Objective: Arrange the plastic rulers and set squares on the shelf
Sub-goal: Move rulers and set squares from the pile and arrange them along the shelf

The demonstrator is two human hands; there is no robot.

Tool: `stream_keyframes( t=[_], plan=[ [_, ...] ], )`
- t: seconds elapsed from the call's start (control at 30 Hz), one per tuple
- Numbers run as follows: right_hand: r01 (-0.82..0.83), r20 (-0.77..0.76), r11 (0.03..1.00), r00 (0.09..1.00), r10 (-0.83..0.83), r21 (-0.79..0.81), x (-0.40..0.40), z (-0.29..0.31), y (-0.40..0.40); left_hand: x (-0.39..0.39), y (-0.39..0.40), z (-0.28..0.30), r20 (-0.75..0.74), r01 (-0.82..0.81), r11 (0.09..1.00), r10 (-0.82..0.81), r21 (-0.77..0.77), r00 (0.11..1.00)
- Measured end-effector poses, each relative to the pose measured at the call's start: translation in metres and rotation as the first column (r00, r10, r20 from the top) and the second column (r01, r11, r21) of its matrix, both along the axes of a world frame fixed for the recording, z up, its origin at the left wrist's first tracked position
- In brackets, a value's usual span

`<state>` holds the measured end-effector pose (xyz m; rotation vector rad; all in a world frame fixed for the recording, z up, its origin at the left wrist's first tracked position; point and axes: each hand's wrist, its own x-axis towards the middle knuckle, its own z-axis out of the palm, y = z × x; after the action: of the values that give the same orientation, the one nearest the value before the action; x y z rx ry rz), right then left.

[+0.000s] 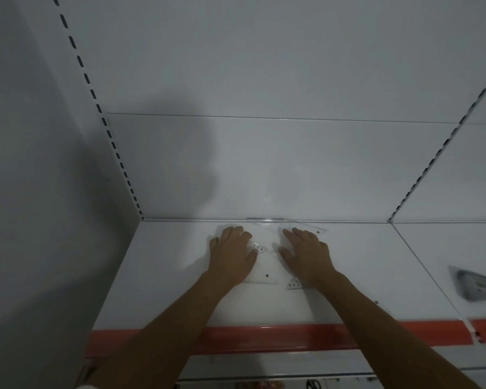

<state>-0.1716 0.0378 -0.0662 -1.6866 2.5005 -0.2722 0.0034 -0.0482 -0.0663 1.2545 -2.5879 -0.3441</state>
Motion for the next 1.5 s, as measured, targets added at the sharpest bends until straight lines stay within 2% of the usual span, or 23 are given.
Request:
stream_keyframes(
  t=[0.1,0.23,0.5,0.7,0.9,1.1,1.27,1.4,1.5],
  plan=[
    [-0.014,0.016,1.0,1.0,0.014,-0.021,0.004,-0.009,0.002,0.001,0.0,-0.005,0.089,-0.002,1.0,0.004,-0.016,0.996],
    [0.027,0.008,0.984,1.0,-0.026,-0.174,0.006,-0.007,0.005,0.009,-0.009,0.0,0.053,0.018,0.999,-0.02,0.03,0.998],
    [0.046,-0.107,0.99,0.992,-0.061,-0.133,0.0,0.001,0.011,0.023,-0.02,0.012,0.097,0.087,0.988,-0.1,0.13,0.99],
    [0.042,0.097,0.989,0.995,-0.028,-0.142,0.005,0.008,0.006,0.022,-0.021,0.017,0.131,0.097,0.988,-0.113,0.121,0.985],
    [0.06,0.104,0.998,0.993,-0.063,0.028,0.004,0.01,-0.006,0.023,-0.025,0.016,0.169,0.1,0.981,-0.129,0.168,0.977],
    [0.072,0.1,0.992,0.992,-0.082,0.102,-0.002,0.012,-0.011,0.027,-0.026,0.013,0.223,0.066,0.981,-0.107,0.183,0.969],
    [0.095,0.15,0.995,0.984,-0.097,0.019,-0.002,0.008,-0.009,0.027,-0.024,0.014,0.233,0.038,0.979,-0.085,0.198,0.969],
    [0.049,0.271,0.995,0.962,-0.023,-0.092,0.004,0.009,-0.004,0.026,-0.025,0.016,0.246,0.025,0.979,-0.076,0.203,0.966],
    [0.032,0.268,0.998,0.963,-0.015,-0.061,0.007,0.01,-0.001,0.025,-0.025,0.016,0.242,0.022,0.976,-0.075,0.217,0.967]
  ],
)
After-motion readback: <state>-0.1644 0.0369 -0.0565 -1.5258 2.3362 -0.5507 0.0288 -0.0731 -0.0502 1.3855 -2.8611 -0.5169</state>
